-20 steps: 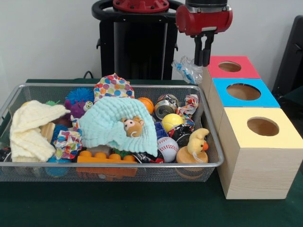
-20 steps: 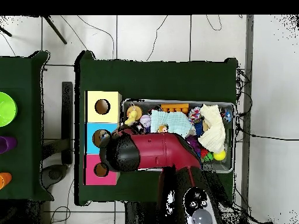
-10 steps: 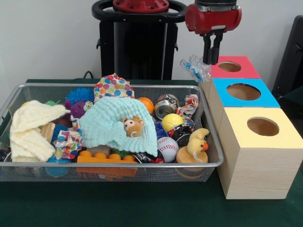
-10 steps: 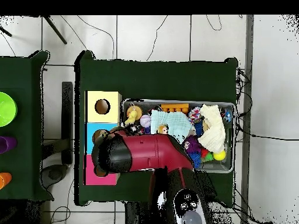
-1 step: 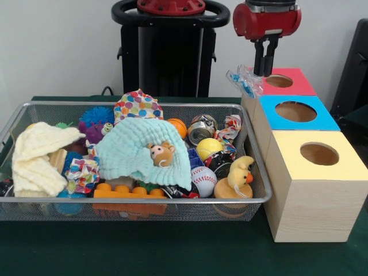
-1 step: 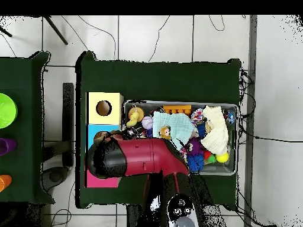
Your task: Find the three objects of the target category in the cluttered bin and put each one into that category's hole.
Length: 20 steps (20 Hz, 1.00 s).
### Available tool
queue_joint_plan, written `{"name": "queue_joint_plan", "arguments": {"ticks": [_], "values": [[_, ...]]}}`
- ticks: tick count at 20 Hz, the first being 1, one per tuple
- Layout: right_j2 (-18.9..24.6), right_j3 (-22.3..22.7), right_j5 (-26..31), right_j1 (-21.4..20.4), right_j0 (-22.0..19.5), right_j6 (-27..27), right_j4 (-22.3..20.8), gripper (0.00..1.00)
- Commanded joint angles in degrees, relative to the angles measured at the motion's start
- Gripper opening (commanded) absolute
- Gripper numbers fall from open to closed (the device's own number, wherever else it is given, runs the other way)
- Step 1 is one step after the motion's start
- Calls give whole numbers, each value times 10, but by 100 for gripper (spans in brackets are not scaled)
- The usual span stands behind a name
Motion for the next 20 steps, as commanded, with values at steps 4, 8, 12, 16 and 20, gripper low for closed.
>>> {"name": "queue_joint_plan", "arguments": {"ticks": [4,8,12,16,20], "values": [[-30,-9,55,0,23,130,31,0],[-39,-7,47,5,36,136,38,0],[-53,-15,46,12,56,148,47,0],[-64,-19,41,18,71,159,58,0],[-77,-26,42,23,87,167,68,0]]}}
